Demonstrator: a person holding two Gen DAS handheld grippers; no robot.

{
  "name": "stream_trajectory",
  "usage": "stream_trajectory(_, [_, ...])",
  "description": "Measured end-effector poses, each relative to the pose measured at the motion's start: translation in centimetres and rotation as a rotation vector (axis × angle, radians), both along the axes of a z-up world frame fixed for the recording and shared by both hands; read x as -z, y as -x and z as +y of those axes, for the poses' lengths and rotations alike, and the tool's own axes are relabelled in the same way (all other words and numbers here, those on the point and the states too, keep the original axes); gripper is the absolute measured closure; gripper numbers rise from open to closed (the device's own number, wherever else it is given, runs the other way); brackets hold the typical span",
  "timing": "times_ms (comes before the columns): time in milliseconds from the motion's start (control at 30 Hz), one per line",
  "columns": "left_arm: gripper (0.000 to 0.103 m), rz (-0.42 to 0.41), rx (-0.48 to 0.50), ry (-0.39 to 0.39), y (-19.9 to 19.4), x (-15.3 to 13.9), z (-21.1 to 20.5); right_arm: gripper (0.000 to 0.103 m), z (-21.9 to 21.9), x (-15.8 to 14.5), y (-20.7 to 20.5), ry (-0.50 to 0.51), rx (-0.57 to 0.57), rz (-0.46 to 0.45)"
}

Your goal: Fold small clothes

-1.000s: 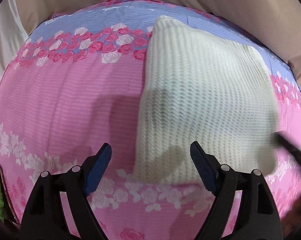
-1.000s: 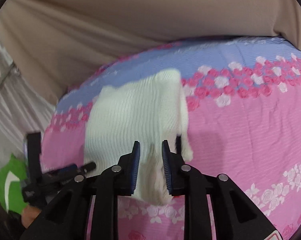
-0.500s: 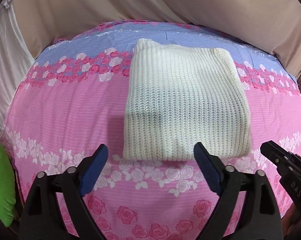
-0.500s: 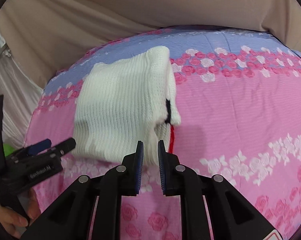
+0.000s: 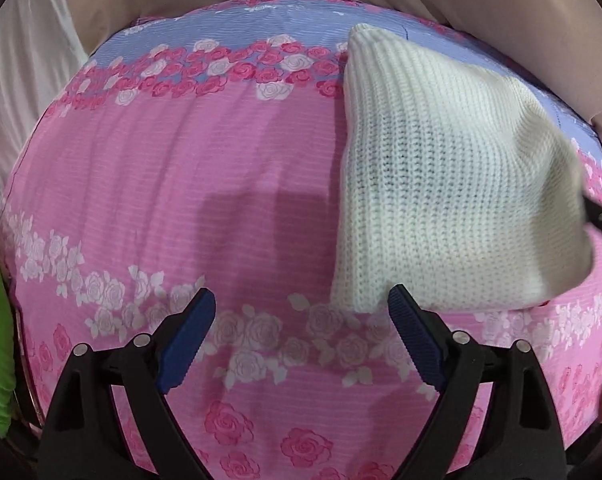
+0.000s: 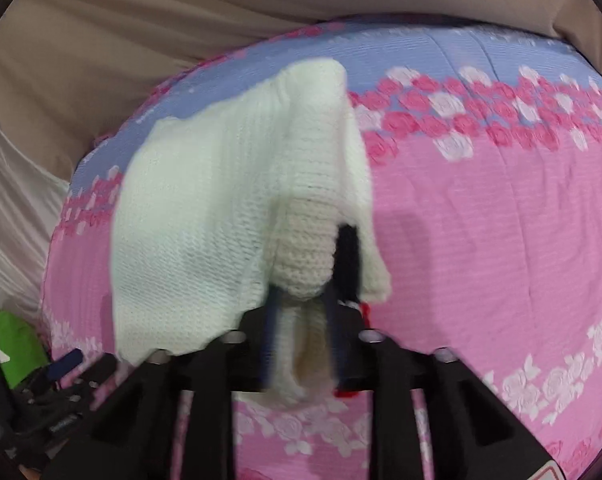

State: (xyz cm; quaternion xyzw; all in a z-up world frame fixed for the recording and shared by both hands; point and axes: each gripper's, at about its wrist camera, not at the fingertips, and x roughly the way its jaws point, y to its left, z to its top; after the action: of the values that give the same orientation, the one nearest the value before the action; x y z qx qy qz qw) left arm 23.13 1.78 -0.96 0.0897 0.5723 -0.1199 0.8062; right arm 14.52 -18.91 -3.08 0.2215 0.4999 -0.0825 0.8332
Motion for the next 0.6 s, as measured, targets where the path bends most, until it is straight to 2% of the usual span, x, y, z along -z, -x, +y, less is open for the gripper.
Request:
stream_trajectory(67, [0.017,0.001,0.010,-0.016,-0.2,0.7,-0.2,0.095,0.5,-2.4,0.3,0.043,-0.006,-0.076])
stream_trajectory(100, [0.016,0.006,0.016,-0.024,-0.4,1.3,-0.4,0.101,0.5,-2.9,0.5,0.063,0.000,-0.090])
stream_trajectory(133, [0.016,0.012,0.022,-0.028,-0.6,1.7,-0.5,0.101,0.2,-2.9,0.7,0.073,0.015,-0.091])
stream_trajectory(167, [0.016,0.017,0.025,-0.032,-0.7,2.0,-0.6,0.101,-0.2,-2.1,0.6,0.068,0.026,-0.074])
stream_trajectory(233, [0.016,0.013,0.031,-0.036,-0.6,1.6,-0.6,0.102,-0.7,2.2,-0.2,0.116,0.019,0.077])
stream_trajectory(267, [0.017,0.001,0.034,-0.036,-0.5,1.1,-0.6,0.102,-0.9,2.8,0.2,0.118,0.028,0.089])
stream_trajectory(333, [0.017,-0.008,0.030,-0.040,-0.5,0.6,-0.6,0.102,-0.7,0.5,1.6,0.080,0.054,0.022])
stream_trajectory(400, [0.017,-0.009,0.023,-0.036,-0.5,0.3,-0.6,0.099,0.0,-2.8,3.3,0.071,0.065,-0.085])
stream_trajectory(467, [0.017,-0.009,0.020,-0.041,-0.4,0.4,-0.7,0.099,0.9,-4.5,3.4,0.081,0.041,-0.133])
stream_trajectory(533, [0.017,-0.006,0.012,-0.047,-0.5,0.5,-0.9,0.099,1.8,-4.5,2.0,0.119,-0.015,-0.123])
stream_trajectory(600, [0.017,0.008,0.008,-0.046,-0.6,0.8,-1.1,0.100,2.0,-1.7,-0.2,0.169,-0.049,-0.032])
